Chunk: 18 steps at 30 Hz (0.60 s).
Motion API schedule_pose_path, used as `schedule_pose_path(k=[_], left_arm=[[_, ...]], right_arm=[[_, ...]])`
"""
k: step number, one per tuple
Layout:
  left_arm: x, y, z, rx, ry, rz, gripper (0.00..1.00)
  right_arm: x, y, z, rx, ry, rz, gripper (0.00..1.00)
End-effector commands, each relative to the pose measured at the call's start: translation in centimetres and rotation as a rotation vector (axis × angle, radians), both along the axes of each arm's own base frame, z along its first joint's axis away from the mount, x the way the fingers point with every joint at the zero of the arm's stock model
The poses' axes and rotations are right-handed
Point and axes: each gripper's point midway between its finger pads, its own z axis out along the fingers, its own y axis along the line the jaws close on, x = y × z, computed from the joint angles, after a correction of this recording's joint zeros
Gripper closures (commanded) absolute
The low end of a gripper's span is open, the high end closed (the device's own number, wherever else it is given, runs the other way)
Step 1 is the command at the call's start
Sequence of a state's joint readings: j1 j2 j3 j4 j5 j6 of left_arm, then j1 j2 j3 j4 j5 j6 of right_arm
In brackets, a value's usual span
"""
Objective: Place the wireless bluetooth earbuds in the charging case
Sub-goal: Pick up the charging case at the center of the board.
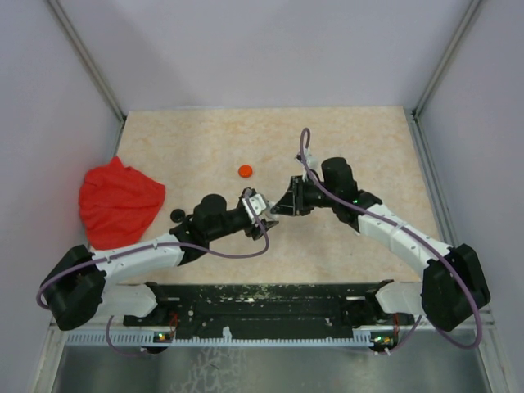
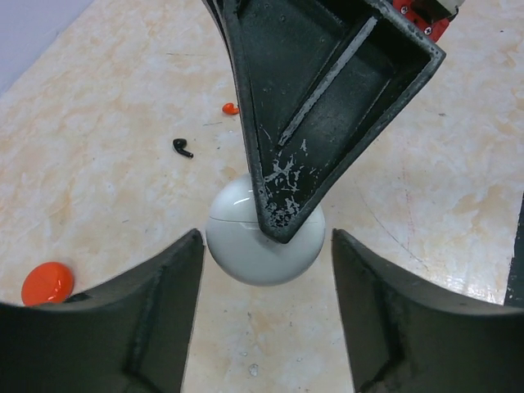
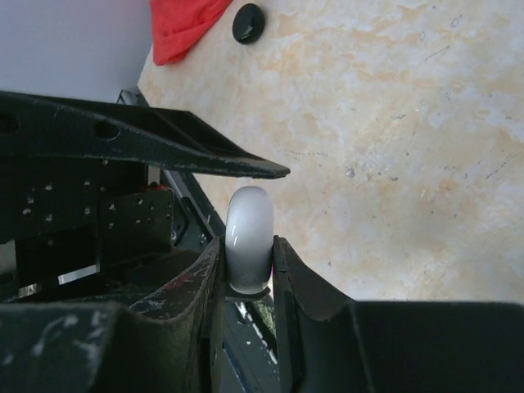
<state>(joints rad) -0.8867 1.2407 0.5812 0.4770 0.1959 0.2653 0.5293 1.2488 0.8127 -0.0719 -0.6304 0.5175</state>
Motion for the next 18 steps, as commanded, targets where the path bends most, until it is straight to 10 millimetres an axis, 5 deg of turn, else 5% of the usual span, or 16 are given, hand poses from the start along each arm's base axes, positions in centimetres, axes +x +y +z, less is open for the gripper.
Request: schedule_pose_path(k=[1,8,18], left_arm=[[-0.5,-0.7,2.1,-0.039,-0.011,-0.033,0.25],[-1.3,0.7,2.6,-0.109,0.059,0.005,0.12],[-3.3,4.7,4.6,-0.39,0.229,-0.142,0.17]], right_arm=[[0.0,1.1,3.5,0.049,-0.118,0.072,0.91],[-0.1,0.5,4.3,0.014,-0.198,0.101,0.95],[-1.3,0.1,6.2,0.047,-0.407,0.184,0.96]])
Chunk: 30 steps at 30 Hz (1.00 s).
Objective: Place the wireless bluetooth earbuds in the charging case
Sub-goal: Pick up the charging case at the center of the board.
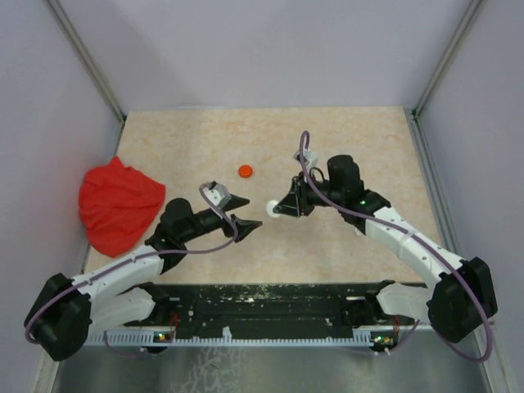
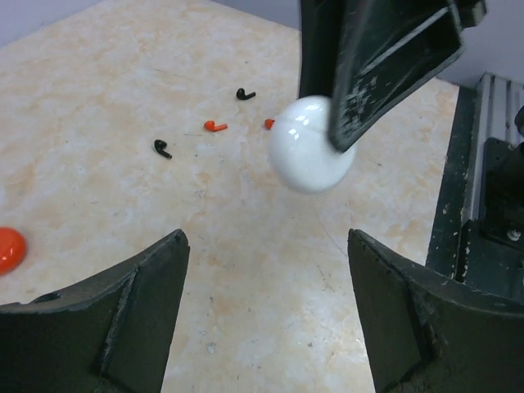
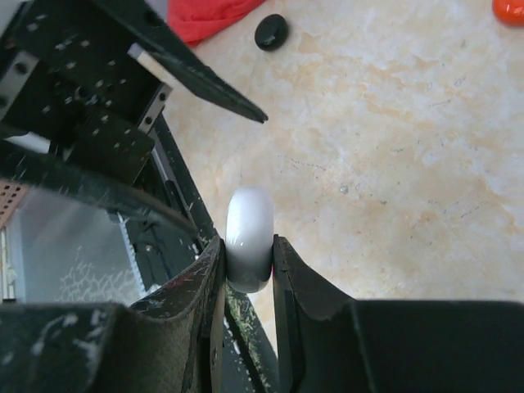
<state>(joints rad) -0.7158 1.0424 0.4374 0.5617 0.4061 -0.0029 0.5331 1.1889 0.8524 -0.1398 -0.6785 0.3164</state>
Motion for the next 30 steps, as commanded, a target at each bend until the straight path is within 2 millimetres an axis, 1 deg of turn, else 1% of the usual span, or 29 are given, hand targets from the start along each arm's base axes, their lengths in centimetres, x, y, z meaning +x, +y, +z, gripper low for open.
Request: schedule_pose_path(k=[1,6,10,12,15,20,25,30], left_arm=[[-2.2,0.8,2.4,-0.184,0.063,-0.144,0.18],[-3.7,0.5,3.6,-0.245,0.095,-0.26,0.22],[-4.6,0.9,4.9,-0.313,0.092,-0.315,0.29],[-4.6,0.7,5.2,-0.315,0.096,-0.334,0.31],[-4.6,0.3,5.0,-0.291,0.109,-0.363,0.32],[-5.0,0.2,5.8,-0.309,0.122,-0.389,0.35],[-5.8,0.2,7.1,-0.331,0.121,-0.439,0.37],[-6.6,0.2,8.0,-0.348,0.12,-0.491,0.42]], right_arm=[[-0.5,0.5,4.2,0.084,-0.228,0.08,0.96],[-1.6,0.8,5.5,0.153,-0.314,0.152,0.97],[-2.9,1.1,6.3,0.209,-0.358,0.224,0.97],[-3.5,1.3,6.6,0.238,-0.368,0.255,0.97],[-4.2,1.5,6.9,0.272,-0.382,0.3,0.98],[-5.5,2.0,7.5,0.306,-0.411,0.367,0.98],[-5.8,2.5,7.5,0.313,-0.417,0.388,0.98],[-5.8,3.1,7.4,0.318,-0.408,0.397,0.98]])
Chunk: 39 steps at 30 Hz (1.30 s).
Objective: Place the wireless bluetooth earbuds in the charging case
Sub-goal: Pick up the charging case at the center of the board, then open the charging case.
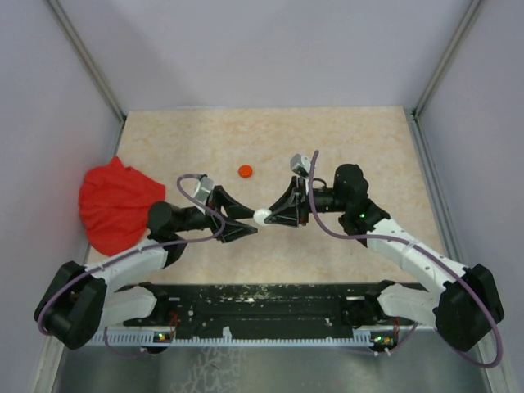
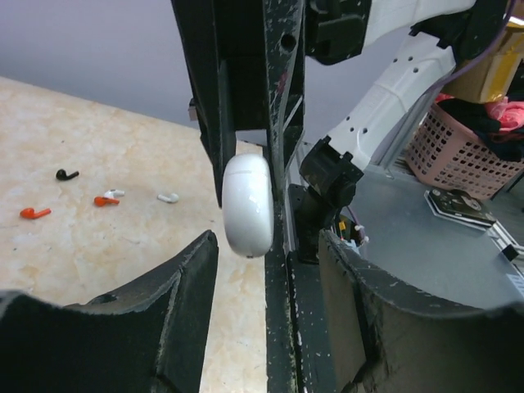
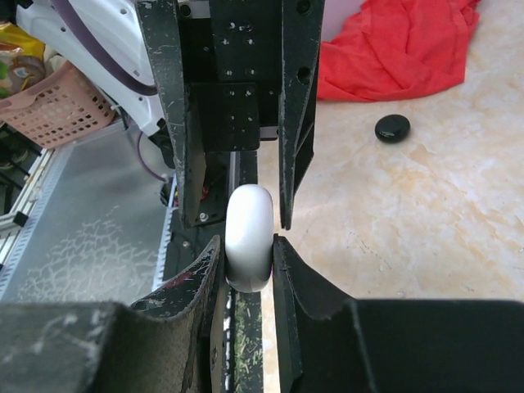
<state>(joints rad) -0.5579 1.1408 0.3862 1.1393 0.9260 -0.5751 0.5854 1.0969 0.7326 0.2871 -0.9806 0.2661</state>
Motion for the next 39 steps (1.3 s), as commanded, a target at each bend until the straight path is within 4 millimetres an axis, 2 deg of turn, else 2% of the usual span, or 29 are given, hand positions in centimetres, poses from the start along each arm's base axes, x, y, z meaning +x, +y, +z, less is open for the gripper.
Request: schedule_pose_path(k=[1,12,17,21,39], left_arm=[[-1.0,0.1,2.3,-0.046,-0.049,-0.066,0.43],[-0.8,-0.2,1.7,-0.024,0.009,-0.07,0.57],[-0.9,-0.2,1.6,-0.02,0.016,-0.072,0.75],[-1.0,-0.1,1.6,-0.018,0.015,-0.069,0.98],[-1.8,0.4,1.1,0.008,-0.006,-0.067,0.99]], right_arm=[[-0.5,0.8,1.6,0.051,-0.067,0.045,0.98],[-0.7,1.3,1.8,0.057,-0.085,0.052,0.98],[-0.8,1.5,1.8,0.056,-0.087,0.052,0.98],[-0.6,1.4,1.8,0.049,-0.093,0.037,0.86],[1.2,0.1,1.4,-0.013,-0.126,-0.117,0.68]])
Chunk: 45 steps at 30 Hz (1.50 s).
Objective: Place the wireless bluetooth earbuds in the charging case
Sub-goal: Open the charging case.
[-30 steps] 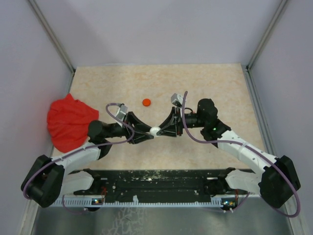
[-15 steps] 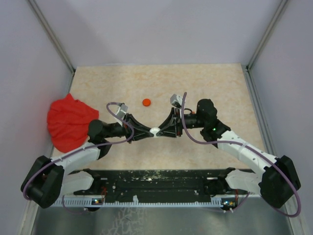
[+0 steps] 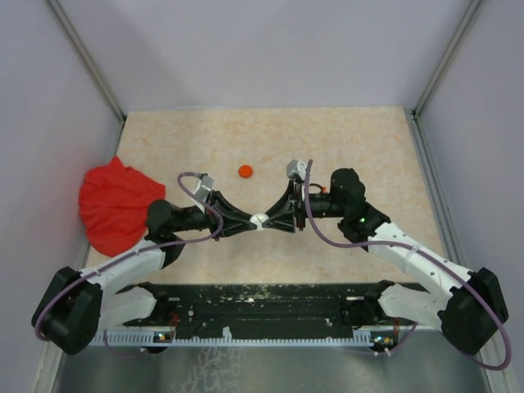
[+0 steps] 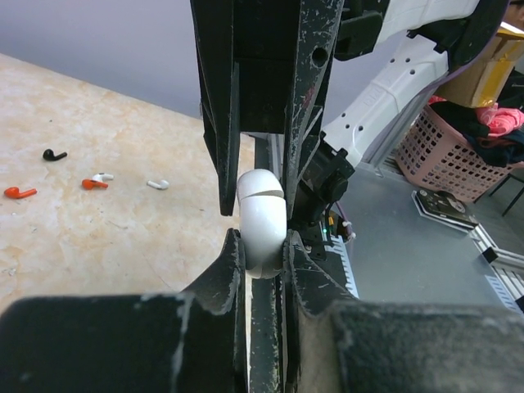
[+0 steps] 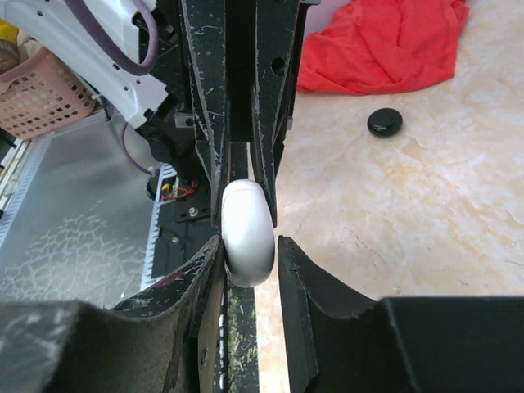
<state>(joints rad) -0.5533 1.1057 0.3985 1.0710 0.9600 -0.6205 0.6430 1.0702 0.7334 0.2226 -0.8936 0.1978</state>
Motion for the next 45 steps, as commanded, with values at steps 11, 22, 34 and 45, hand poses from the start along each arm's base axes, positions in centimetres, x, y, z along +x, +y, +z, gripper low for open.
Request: schedule_pose_path(k=[11,22,34,45], left_arm=[[-1.0,0.4,0.6,-0.007,-0.061,-0.02,0.99],[-0.4,0.5,-0.2,0.001,-0.048,0.026,0.99],[0.2,0.6,-0.8,-0.002,-0.052,0.07,0.99],[-0.7,0.5,0.0,-0.027,-0.072,0.018,0.99]], right_arm=[[2.3,-1.0,2.1,0.017,-0.09,-0.13,0.64],[3.2,-1.2,1.8,0.004,-0.078,-0.182,0.61],[2.1,-0.7,2.1,0.014,-0.062,-0.103,0.54],[1.7,0.3,1.6,0.05,-0.029,-0.025,0.54]])
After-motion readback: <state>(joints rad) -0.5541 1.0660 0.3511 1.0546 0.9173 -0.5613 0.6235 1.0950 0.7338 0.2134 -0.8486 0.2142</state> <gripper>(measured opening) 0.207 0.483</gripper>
